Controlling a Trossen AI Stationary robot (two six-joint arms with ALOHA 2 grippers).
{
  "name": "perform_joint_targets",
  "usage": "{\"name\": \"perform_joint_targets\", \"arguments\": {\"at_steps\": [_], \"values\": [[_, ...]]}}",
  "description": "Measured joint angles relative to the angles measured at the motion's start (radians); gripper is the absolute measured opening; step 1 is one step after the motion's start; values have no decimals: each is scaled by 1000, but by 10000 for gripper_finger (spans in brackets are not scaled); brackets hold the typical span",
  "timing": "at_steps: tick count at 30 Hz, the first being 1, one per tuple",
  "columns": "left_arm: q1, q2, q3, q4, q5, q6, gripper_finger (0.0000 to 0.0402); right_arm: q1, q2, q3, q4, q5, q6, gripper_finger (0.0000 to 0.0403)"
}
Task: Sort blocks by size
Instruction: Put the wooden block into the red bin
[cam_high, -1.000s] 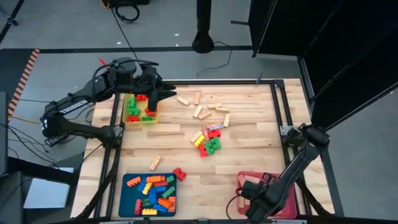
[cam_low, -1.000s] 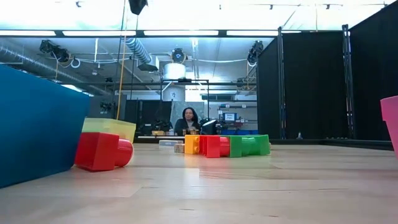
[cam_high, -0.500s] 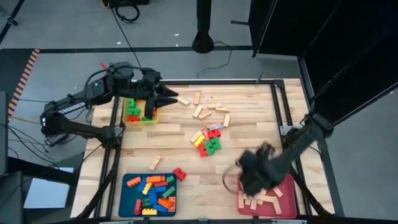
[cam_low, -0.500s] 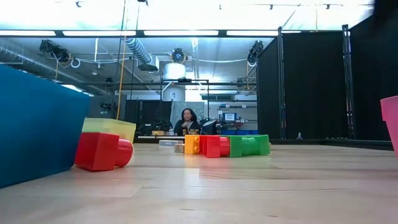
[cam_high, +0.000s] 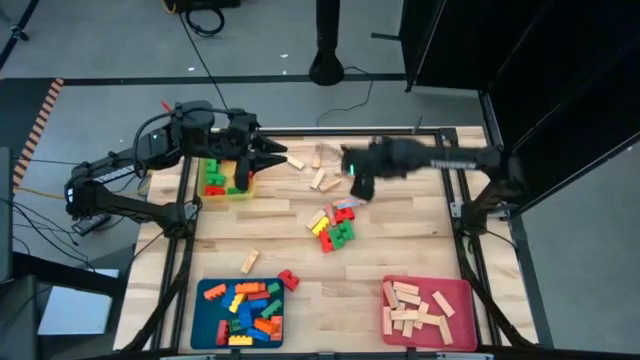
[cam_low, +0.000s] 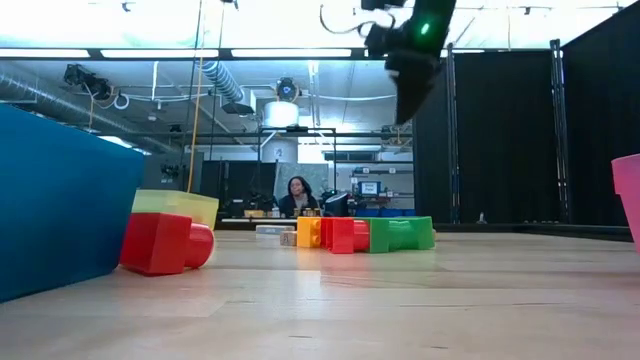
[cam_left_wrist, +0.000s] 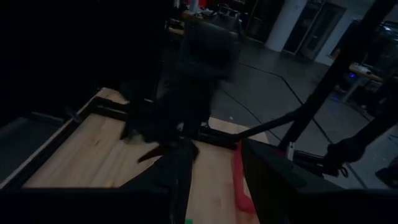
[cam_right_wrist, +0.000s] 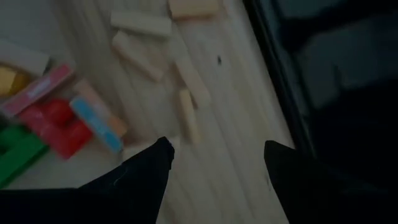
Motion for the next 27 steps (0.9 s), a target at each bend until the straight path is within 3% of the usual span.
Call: {"name": "perform_joint_targets", "arguments": {"at_steps": [5,11,18,27], "values": [[0,0,0,0,-7,0,145,-209,0,-110,188,-252,-230,269],[0,0,0,-1,-35,0,145,-318,1,-277,406,-368,-339,262],[0,0,0,-1,-111,0,145,-332,7,-389,572,-392,-332,261],[0,0,0,-1,-134,-3,145,-308,169,-335,570,-362,-231,260]]}}
